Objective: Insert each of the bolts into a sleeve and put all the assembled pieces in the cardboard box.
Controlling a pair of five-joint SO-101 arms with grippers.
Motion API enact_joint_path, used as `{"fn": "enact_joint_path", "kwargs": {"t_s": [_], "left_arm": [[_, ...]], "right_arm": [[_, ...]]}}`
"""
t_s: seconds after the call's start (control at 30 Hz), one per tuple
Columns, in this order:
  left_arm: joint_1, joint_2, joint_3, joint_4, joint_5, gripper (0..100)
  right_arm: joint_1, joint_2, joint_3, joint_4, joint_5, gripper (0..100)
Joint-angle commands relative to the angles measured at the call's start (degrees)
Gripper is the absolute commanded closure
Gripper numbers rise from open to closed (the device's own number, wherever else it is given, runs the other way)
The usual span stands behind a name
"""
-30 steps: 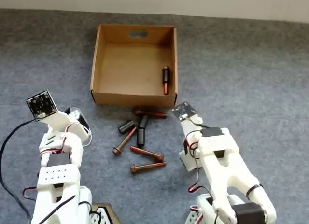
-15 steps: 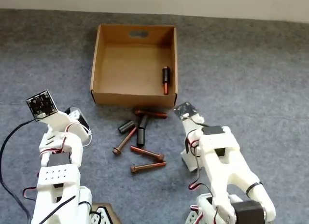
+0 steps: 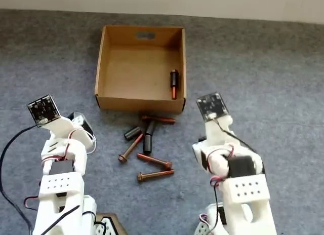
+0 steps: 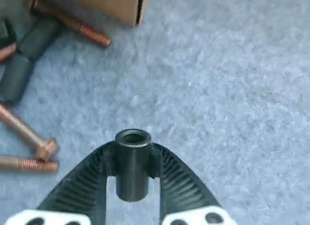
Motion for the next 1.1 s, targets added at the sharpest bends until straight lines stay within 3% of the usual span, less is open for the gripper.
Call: {"fn": "enact_joint_path", "kwargs": {"t_s": [0.0,0.13,0.23,0.43,0.57,0.8,0.93,1.07], "left_arm": [[1.0,-0.5,-1.8,0.7,-0.8,98],[4.9,-0.3,-8.5,12.7,-9.0,97],[7.9,-0.2,-13.0,20.4,-9.9,97],[10.9,1.9,-15.4,23.4,-16.0,97],[11.0,13.9,-22.6,26.2,-19.0,97],[14.2,40.7,-46.0,45.3,-19.0,97],[15.6,45.4,-51.6,54.6,-24.1,91],[16.4,45.3,-49.7,56.1,-29.1,84]], "right_arm": [[-0.7,-4.6,10.2,-15.1,-4.7,99.4],[-0.6,-7.1,19.9,-28.1,-5.2,99.4],[-0.3,-8.0,21.2,-29.8,-5.3,99.4],[3.0,-8.9,21.7,-29.7,-5.3,99.4],[5.7,-8.9,21.7,-29.7,-5.3,99.4],[5.9,-8.9,21.8,-29.7,-5.3,99.4],[5.8,-8.8,21.8,-29.7,-5.3,99.4],[5.8,-8.7,21.8,-29.7,-5.3,99.4]]}}
